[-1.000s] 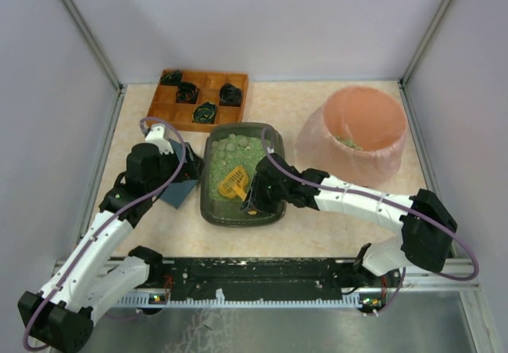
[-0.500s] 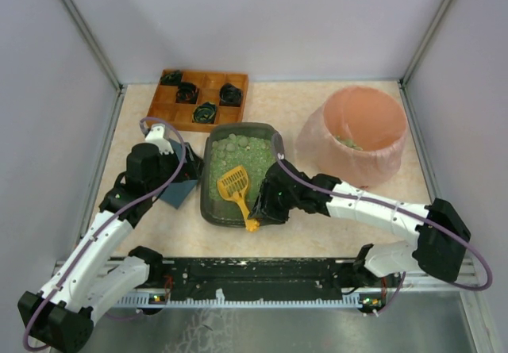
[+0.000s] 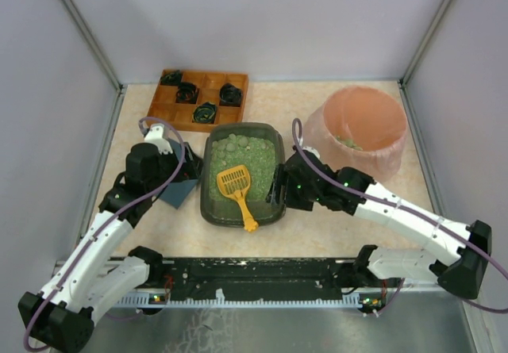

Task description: Clean the litter box

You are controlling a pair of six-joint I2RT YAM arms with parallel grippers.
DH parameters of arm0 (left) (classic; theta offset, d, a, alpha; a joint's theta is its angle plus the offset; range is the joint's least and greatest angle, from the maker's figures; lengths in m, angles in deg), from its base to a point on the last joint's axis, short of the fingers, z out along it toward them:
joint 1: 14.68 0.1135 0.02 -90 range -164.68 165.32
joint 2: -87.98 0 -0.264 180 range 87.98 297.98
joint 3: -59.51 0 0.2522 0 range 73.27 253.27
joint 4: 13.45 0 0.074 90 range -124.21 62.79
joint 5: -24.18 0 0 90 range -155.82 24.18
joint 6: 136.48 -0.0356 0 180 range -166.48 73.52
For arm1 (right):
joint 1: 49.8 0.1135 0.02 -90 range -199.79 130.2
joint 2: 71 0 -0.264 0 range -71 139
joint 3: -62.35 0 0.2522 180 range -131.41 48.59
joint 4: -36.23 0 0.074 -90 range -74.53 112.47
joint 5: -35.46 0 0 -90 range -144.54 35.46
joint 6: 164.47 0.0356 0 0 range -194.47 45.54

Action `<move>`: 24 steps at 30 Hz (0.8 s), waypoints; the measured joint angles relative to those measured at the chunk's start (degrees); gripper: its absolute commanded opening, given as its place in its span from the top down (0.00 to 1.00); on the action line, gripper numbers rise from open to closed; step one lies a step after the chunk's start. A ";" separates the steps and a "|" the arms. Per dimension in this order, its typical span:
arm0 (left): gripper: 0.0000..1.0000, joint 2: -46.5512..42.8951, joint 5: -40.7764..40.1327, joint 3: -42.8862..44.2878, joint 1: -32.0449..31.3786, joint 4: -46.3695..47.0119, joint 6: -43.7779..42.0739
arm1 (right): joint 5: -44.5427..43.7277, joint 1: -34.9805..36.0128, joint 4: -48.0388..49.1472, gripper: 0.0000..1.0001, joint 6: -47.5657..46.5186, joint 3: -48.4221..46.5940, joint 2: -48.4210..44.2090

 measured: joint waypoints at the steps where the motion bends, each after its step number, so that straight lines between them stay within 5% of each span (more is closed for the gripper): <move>1: 0.02 -0.04 0.02 0.00 0.04 0.00 0.00 | -1.07 0.00 -0.46 0.32 -1.62 -1.14 -0.55; 8: 0.00 -1.68 0.26 -0.66 0.09 0.61 -0.07 | -10.25 -0.04 -1.01 0.26 -15.34 -5.79 -3.82; 16: 0.00 -5.09 1.27 -2.29 0.09 3.30 -0.13 | -21.05 -0.04 9.14 0.02 -29.22 1.70 -17.66; 24: 0.00 -9.70 2.05 -3.10 0.09 2.80 -0.83 | -24.63 -0.04 10.93 0.02 -32.98 6.75 -25.62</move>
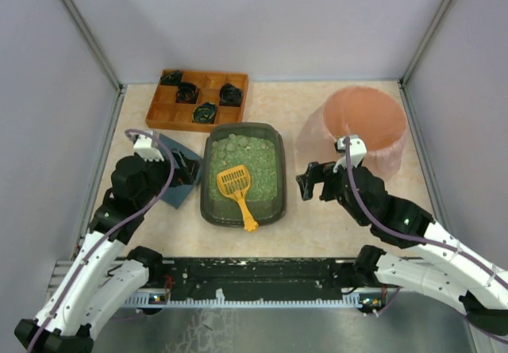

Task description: Clean the litter box

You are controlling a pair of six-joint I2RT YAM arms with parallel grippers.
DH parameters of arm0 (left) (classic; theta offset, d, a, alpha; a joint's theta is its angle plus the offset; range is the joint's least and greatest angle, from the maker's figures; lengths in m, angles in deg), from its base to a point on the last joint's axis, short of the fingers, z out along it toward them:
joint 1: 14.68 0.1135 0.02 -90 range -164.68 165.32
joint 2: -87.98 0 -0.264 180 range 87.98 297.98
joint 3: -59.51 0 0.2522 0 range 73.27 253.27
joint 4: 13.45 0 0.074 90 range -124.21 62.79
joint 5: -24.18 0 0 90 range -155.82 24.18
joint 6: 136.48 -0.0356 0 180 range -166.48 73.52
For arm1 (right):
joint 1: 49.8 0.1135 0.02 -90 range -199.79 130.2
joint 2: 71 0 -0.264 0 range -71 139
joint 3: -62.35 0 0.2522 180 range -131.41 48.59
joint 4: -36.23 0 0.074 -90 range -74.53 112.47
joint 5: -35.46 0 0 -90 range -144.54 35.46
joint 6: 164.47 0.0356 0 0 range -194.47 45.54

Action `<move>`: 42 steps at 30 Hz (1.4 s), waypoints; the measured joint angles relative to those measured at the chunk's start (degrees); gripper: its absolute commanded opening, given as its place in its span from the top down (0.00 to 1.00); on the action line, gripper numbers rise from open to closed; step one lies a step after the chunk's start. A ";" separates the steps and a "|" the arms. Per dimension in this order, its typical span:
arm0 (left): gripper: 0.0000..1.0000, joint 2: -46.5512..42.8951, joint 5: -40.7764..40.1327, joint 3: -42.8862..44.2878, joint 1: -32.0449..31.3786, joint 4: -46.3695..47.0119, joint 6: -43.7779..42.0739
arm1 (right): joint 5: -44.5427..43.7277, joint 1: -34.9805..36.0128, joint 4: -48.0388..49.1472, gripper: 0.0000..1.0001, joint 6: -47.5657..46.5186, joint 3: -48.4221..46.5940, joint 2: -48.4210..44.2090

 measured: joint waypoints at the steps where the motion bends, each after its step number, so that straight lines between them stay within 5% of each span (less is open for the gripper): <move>1: 0.00 -0.46 0.13 0.00 0.00 -0.42 -0.11 | 0.02 0.00 0.00 0.02 -0.22 1.05 -1.01; 18: 0.00 -8.26 -1.73 0.00 0.00 -6.14 -2.45 | -2.91 0.00 0.63 0.02 -5.73 13.66 -18.49; 42: 0.00 -4.94 -0.35 -0.07 0.00 -6.67 -2.34 | -6.01 0.00 1.09 0.02 -5.51 13.86 -17.11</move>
